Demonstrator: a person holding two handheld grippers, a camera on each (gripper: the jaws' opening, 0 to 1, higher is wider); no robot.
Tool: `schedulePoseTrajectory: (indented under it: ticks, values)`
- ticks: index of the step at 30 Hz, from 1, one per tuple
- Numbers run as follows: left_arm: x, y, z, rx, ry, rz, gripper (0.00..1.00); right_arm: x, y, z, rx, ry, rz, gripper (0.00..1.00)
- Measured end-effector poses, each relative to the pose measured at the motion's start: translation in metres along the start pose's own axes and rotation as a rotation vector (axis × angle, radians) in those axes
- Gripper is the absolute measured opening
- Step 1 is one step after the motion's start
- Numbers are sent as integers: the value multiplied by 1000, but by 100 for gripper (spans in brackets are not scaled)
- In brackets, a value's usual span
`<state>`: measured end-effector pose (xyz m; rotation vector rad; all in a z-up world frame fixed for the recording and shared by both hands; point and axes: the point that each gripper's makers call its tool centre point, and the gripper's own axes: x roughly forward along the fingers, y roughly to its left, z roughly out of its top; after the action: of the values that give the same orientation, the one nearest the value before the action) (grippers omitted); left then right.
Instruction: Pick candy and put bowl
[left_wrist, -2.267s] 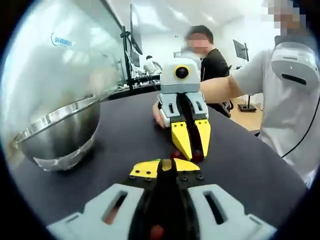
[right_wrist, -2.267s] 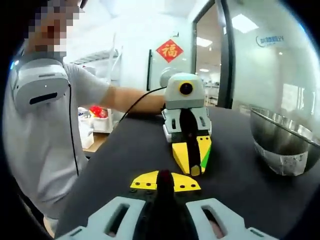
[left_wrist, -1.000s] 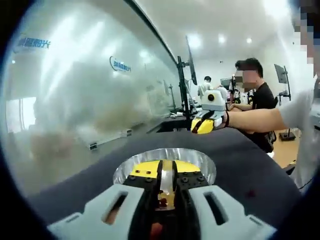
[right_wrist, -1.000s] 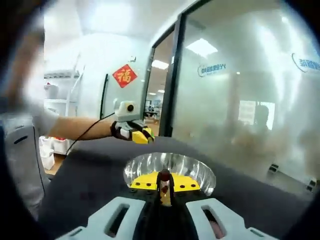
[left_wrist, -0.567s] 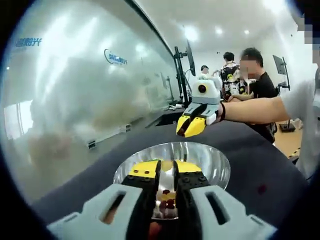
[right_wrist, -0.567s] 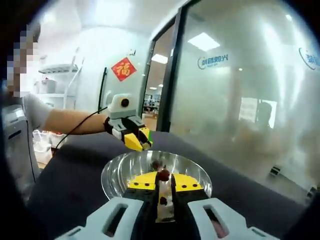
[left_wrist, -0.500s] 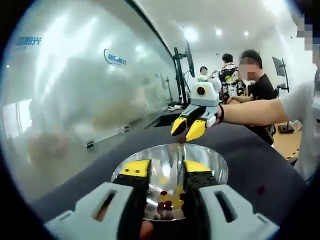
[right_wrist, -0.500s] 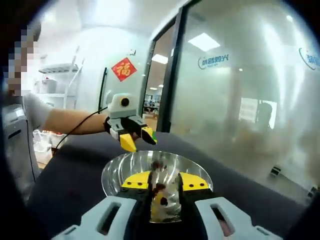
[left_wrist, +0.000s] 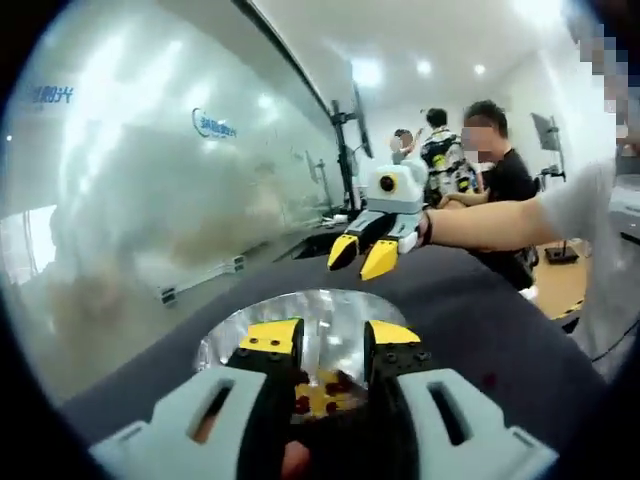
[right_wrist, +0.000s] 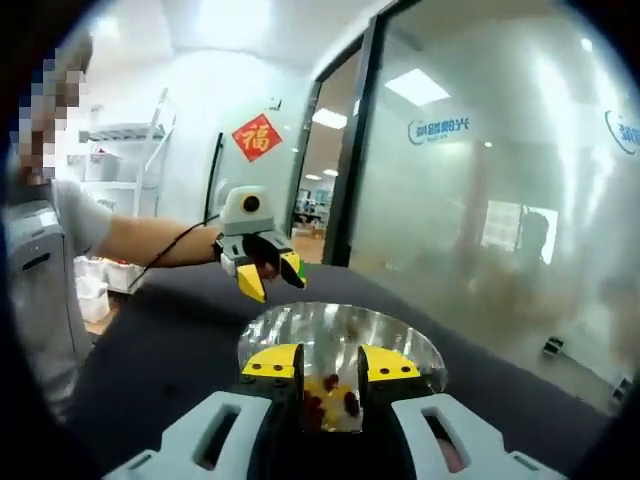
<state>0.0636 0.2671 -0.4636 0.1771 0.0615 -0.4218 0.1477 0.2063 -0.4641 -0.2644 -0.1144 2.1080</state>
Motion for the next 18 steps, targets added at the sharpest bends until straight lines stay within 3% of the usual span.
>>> schedulePoseTrajectory:
  ticks: [1,3,6,7,9,12,14,15,18]
  values:
    - [-8,-19,-14,33,36,-42,18,-9,16,-8,6,-5,30,17]
    - [-25,-46,-40,40,89,-66,19,-30,45,-37,35,45,65,17]
    - [-51,-67,-63,43,122,-31,18,-54,73,-79,64,135,77,17]
    - [-57,-76,-68,-13,107,-28,18,-62,83,-91,75,148,83,17]
    - [-58,-86,-80,-22,126,-41,18,-66,94,-108,93,198,90,17]
    - [-45,-91,-96,-35,167,-38,18,-56,104,-114,80,219,111,17]
    - [-36,-93,-106,35,235,-37,18,-42,107,-108,78,210,115,17]
    - [-30,-96,-99,2,201,-40,16,-31,112,-106,68,214,133,17]
    - [-11,-103,-97,3,205,-71,15,-7,124,-100,42,202,194,16]
